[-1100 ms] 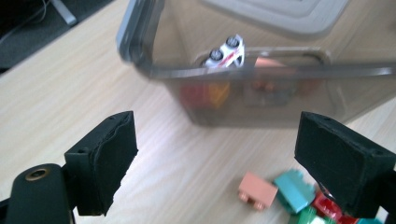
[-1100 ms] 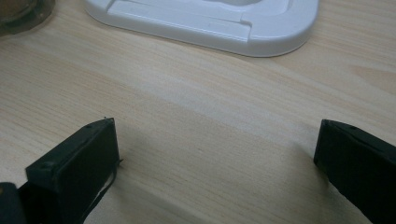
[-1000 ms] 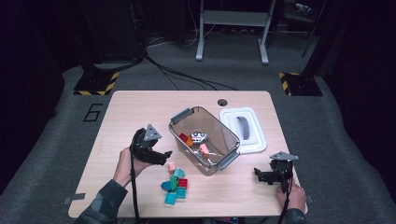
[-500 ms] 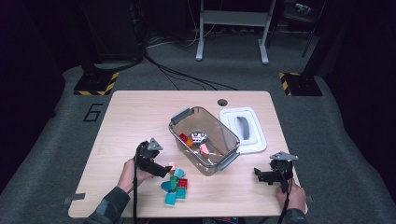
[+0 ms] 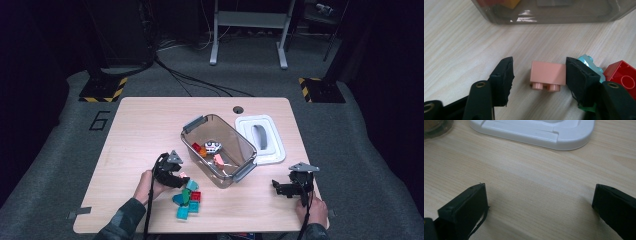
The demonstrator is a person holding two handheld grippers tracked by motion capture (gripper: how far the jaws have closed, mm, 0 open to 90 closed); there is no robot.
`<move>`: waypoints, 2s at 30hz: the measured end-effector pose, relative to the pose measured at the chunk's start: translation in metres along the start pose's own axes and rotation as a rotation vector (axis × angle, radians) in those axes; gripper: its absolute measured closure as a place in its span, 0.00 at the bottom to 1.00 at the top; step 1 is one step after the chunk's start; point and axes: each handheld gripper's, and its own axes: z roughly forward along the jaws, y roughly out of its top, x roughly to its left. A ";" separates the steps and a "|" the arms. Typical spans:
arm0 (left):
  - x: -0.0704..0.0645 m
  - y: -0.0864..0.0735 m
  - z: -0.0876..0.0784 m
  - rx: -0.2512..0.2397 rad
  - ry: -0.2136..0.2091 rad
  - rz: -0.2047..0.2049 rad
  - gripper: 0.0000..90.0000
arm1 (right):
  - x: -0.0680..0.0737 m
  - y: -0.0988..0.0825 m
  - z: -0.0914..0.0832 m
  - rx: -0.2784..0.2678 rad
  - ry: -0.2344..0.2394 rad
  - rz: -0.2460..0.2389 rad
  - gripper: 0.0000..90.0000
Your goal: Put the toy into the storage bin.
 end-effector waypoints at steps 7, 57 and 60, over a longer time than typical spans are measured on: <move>0.000 -0.001 0.001 0.017 0.011 -0.006 0.65 | 0.000 0.000 0.000 0.000 0.000 0.000 0.00; 0.020 0.073 -0.098 -0.177 0.149 0.024 0.66 | 0.000 0.000 0.000 0.000 0.000 0.000 0.00; 0.016 0.084 -0.100 -0.193 0.146 0.041 0.66 | 0.000 0.000 0.000 0.000 0.000 0.000 0.00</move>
